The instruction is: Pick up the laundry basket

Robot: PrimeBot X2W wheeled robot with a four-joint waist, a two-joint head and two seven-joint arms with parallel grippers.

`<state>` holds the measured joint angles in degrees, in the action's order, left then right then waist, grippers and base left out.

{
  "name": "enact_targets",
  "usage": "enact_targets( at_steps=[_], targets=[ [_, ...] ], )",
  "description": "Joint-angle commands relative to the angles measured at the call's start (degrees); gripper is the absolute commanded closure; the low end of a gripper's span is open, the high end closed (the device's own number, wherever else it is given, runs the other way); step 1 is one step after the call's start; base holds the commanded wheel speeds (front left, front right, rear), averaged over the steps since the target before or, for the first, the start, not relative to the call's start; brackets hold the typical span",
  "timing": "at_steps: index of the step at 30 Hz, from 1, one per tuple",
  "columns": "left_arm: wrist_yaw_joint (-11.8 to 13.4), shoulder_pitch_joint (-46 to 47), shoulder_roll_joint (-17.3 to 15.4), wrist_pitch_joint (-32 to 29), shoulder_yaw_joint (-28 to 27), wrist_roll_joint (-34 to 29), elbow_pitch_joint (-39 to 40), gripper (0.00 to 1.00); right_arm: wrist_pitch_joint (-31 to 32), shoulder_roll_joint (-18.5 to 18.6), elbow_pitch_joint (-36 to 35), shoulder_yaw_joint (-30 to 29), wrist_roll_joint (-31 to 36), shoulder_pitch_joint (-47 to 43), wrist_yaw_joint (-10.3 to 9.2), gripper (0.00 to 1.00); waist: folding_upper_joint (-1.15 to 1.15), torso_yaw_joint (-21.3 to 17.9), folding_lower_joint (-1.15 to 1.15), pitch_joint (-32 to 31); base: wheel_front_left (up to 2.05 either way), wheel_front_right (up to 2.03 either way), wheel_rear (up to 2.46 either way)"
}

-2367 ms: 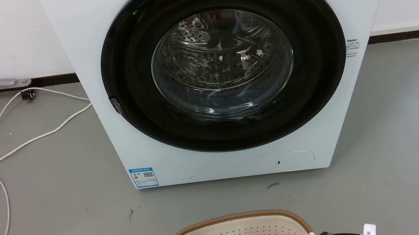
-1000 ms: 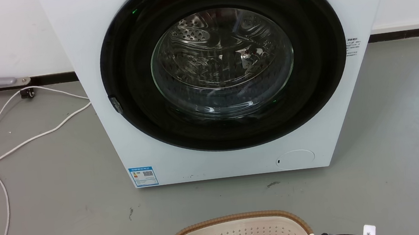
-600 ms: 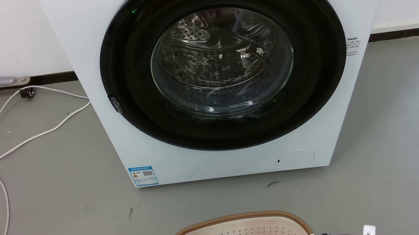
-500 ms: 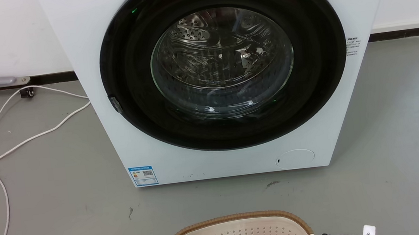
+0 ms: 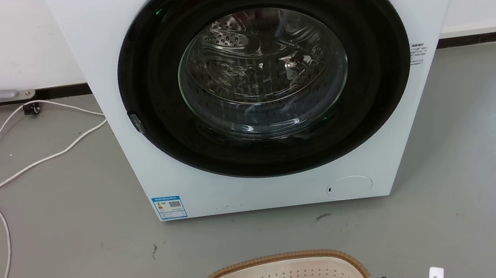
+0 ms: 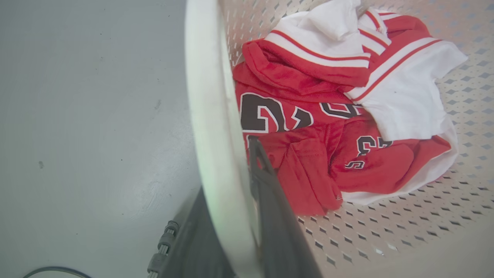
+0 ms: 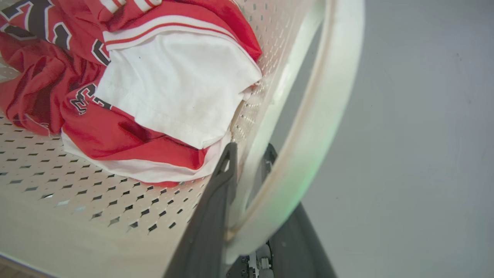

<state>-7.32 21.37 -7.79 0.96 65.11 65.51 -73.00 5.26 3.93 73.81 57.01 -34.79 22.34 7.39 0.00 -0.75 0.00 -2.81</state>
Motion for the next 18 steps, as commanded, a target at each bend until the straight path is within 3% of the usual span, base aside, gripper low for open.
enact_targets(
  at_steps=[1, 18],
  targets=[
    [-0.25, 1.03, 0.01, 0.58, 0.24, -0.02, 0.25, 1.00, 0.04, 0.02, 0.00, 0.64, 0.15, 0.05, 0.18, 1.00, 0.00, -0.02, 0.00, -0.01, 0.00, 0.00, 0.00],
    [-0.25, 1.42, 0.10, 0.82, 1.07, 0.93, 0.27, 1.00, 0.24, 0.21, 0.00, 1.28, -0.34, 0.27, 0.18, 1.00, 0.00, -0.13, 0.00, 0.05, 0.00, 0.00, 0.00]
  ],
)
